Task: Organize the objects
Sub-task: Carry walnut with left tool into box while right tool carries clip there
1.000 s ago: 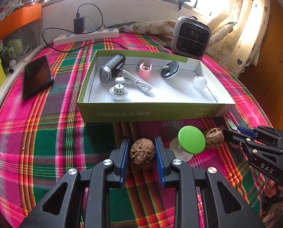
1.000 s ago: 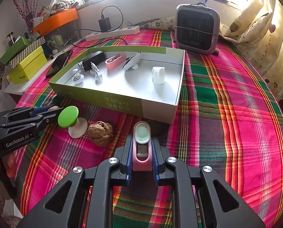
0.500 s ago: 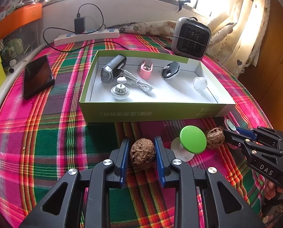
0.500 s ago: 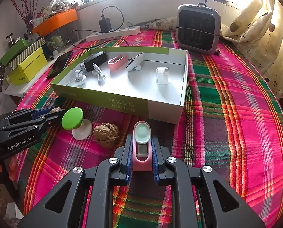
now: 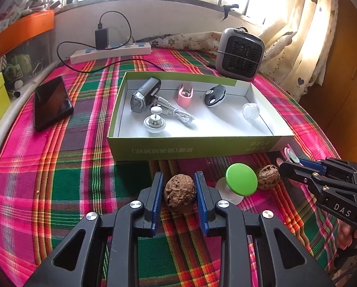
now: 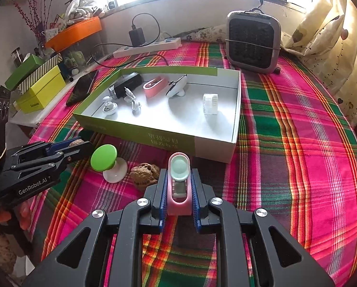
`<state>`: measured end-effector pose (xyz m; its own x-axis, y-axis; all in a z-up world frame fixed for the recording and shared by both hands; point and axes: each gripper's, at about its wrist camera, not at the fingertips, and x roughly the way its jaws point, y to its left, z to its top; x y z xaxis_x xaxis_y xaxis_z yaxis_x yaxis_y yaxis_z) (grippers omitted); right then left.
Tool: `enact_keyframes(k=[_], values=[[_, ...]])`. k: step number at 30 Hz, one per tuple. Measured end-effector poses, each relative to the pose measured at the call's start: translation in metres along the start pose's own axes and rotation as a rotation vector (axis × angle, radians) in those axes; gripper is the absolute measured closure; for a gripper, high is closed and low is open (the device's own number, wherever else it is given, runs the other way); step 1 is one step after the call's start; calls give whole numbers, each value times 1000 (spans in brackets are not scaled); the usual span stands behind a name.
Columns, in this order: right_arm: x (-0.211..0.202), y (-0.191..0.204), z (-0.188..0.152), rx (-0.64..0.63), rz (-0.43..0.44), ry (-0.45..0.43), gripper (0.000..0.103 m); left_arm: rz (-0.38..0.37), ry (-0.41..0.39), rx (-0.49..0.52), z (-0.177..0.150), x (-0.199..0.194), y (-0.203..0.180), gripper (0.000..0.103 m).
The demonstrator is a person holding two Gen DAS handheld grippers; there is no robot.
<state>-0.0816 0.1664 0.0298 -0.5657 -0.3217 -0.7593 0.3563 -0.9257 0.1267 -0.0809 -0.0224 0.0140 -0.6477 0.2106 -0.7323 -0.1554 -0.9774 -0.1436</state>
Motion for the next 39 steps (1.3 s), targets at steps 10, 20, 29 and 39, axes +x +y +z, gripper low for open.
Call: enact_keyframes(k=[10, 20, 29, 39], values=[[-8, 5, 4, -8, 20, -28, 85, -8, -21, 12, 4, -8, -3, 79], [-21, 12, 18, -40, 35, -78, 85, -18, -50, 30, 15, -18, -8, 79], [-22, 16, 40, -67, 60, -105, 85, -39, -56, 25, 33, -18, -6, 79], [-3, 7, 69, -61, 60, -86, 85, -36, -43, 15, 51, -3, -5, 79]])
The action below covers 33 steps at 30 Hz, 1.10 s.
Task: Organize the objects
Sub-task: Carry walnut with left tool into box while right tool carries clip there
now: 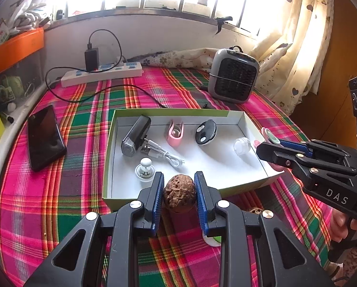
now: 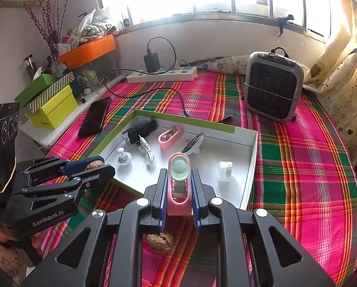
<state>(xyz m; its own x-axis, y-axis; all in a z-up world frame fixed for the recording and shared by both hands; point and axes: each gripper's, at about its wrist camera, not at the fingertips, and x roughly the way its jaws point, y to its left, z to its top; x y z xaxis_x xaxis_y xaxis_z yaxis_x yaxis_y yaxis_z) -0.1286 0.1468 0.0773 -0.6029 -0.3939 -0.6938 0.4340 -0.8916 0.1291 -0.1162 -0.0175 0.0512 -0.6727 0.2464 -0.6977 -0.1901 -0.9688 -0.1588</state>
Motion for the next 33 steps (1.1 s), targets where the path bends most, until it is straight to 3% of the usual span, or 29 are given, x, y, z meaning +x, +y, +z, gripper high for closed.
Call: enact_keyframes(k=[16, 33], values=[[52, -32, 33, 112, -78, 54, 85, -1, 47, -11, 13, 41, 8, 79], [96, -46, 41, 132, -113, 146, 85, -3, 99, 7, 13, 65, 9, 79]])
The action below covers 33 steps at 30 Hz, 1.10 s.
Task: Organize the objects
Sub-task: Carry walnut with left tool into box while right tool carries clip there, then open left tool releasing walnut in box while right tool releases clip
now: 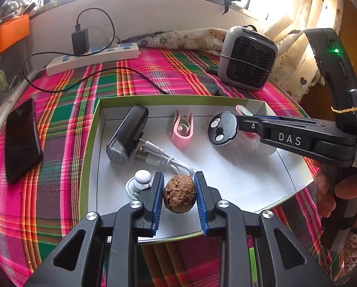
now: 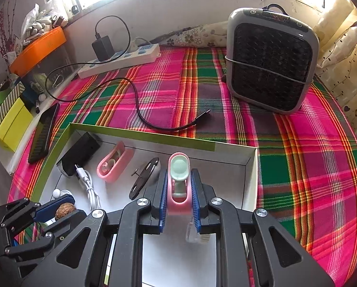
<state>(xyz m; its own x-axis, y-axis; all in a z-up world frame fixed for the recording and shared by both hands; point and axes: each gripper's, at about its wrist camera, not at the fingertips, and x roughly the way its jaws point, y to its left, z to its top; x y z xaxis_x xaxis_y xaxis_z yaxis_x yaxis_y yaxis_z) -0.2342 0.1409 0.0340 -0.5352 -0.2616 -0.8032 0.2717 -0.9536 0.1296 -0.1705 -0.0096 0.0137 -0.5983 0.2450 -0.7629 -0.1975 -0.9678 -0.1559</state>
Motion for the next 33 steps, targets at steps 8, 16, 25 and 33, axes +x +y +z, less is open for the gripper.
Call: enact_keyframes(k=[8, 16, 25, 33], values=[[9, -2, 1, 3, -9, 8, 85, 17, 5, 10, -1, 4, -1, 79], [14, 1, 2, -9, -7, 16, 85, 15, 6, 7, -1, 5, -1, 79], [15, 1, 3, -8, -15, 16, 85, 15, 8, 4, 0, 7, 0, 79], [16, 6, 1, -25, -12, 17, 74, 18, 7, 5, 0, 7, 0, 78]])
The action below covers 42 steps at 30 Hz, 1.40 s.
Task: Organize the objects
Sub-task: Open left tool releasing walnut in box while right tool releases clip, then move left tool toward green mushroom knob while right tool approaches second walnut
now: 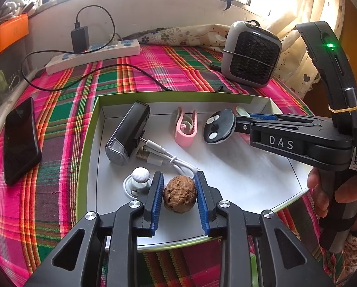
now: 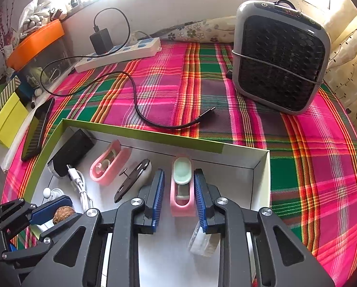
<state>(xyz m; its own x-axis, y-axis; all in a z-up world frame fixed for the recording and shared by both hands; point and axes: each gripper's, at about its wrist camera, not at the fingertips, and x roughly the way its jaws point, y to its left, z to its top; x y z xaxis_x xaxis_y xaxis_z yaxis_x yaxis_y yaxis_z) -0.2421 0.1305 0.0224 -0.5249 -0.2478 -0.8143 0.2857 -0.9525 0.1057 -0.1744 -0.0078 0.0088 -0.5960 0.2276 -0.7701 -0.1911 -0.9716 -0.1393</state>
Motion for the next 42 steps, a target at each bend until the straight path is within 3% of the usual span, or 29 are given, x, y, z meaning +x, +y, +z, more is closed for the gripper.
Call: enact_keyframes(k=[8, 27, 42], values=[[-2, 9, -1, -36, -42, -16, 50, -3, 3, -1, -1, 0, 0, 70], [-25, 4, -11, -9, -45, -38, 50, 3, -13, -4, -4, -18, -6, 66], [-68, 5, -30, 1, -10, -113, 50, 5, -64, -3, -14, -53, -11, 66]])
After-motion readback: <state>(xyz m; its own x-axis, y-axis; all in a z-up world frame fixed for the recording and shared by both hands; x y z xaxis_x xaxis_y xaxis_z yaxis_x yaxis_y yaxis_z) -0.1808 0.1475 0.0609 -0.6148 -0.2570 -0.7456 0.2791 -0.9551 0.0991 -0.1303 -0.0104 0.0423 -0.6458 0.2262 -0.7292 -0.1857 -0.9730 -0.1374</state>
